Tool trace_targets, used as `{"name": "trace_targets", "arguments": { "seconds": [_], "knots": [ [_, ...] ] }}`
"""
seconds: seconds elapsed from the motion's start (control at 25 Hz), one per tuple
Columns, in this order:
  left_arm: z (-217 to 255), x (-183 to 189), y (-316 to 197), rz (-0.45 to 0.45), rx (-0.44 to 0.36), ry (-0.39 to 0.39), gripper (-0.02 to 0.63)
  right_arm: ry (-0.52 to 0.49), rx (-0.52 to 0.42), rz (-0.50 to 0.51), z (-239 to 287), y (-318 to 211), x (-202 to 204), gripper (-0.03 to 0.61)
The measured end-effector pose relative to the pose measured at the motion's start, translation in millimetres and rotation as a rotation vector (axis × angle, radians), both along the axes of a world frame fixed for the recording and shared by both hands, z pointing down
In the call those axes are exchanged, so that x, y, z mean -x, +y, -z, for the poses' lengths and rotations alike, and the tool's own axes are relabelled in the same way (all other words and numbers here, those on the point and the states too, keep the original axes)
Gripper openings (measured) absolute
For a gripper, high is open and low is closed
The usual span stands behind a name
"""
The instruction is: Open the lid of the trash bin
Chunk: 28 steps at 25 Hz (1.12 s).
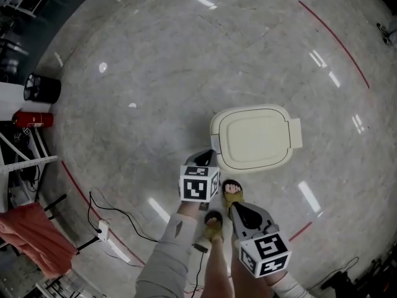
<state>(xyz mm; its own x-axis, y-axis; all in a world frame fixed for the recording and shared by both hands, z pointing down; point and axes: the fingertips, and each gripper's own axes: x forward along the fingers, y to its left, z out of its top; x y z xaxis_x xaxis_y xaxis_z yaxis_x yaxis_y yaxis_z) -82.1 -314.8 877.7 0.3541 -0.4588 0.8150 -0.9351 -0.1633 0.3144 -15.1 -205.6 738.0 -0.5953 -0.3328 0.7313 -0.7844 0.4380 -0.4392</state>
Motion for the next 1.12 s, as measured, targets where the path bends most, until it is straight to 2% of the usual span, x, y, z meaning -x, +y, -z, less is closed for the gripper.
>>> {"name": "trace_targets", "arguments": {
  "seconds": [0.28,0.84,1.12],
  "knots": [
    [-7,1,-1,-0.043,0.011,-0.038,0.005,-0.012,0.004,-0.006,0,-3,1,0.003],
    [-3,3,0,0.004,0.052,-0.013,0.005,-0.015,0.0,-0.021,1,-1,1,0.003],
    [9,-1,25,0.03,0.087,-0.006,0.005,0.006,-0.013,-0.03,4,-4,-8,0.003]
  ]
}}
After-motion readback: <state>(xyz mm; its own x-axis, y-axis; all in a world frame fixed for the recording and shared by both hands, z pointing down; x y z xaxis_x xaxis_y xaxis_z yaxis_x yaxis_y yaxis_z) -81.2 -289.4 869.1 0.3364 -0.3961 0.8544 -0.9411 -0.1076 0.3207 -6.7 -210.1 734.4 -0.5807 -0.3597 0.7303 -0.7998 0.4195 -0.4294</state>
